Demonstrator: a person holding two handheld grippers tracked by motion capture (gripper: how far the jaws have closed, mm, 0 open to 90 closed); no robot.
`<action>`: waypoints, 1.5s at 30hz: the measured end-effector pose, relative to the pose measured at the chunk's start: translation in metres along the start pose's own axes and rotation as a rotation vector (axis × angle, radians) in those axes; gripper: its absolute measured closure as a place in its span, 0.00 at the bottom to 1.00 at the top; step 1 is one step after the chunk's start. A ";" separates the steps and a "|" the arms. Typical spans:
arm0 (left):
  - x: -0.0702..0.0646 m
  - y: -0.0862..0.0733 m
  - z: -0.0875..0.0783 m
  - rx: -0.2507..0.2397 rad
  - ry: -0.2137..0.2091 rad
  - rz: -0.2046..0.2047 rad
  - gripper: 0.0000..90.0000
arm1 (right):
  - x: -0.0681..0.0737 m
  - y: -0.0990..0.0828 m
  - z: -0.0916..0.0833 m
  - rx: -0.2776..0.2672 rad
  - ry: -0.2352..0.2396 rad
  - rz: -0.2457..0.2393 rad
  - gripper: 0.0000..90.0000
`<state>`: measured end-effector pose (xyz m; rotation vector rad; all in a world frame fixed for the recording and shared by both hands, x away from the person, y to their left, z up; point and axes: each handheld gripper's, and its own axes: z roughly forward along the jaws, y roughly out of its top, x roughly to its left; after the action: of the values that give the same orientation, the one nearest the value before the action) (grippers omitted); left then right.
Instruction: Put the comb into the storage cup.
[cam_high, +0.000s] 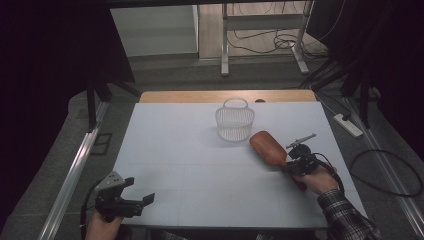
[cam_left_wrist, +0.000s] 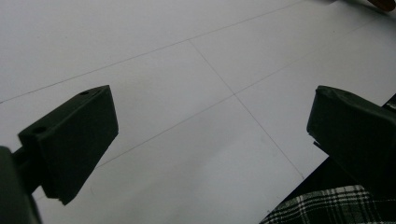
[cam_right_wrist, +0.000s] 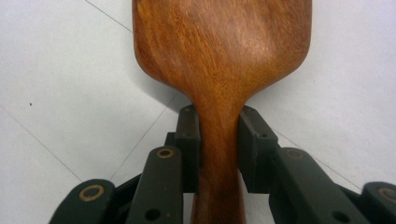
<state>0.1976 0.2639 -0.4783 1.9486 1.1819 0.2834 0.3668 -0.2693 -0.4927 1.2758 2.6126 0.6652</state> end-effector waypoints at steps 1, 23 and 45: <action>0.000 0.000 0.000 0.001 -0.001 0.002 0.02 | 0.000 0.000 0.000 -0.001 0.000 0.004 0.80; -0.003 0.003 0.003 0.030 -0.013 0.025 0.01 | 0.012 -0.004 -0.024 -0.151 -0.003 -0.011 0.80; -0.007 0.019 0.015 0.028 -0.100 0.059 0.01 | 0.018 -0.003 -0.051 -0.321 0.019 0.013 0.80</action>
<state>0.2141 0.2461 -0.4722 2.0006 1.0707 0.1990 0.3366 -0.2729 -0.4473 1.1917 2.3856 1.0520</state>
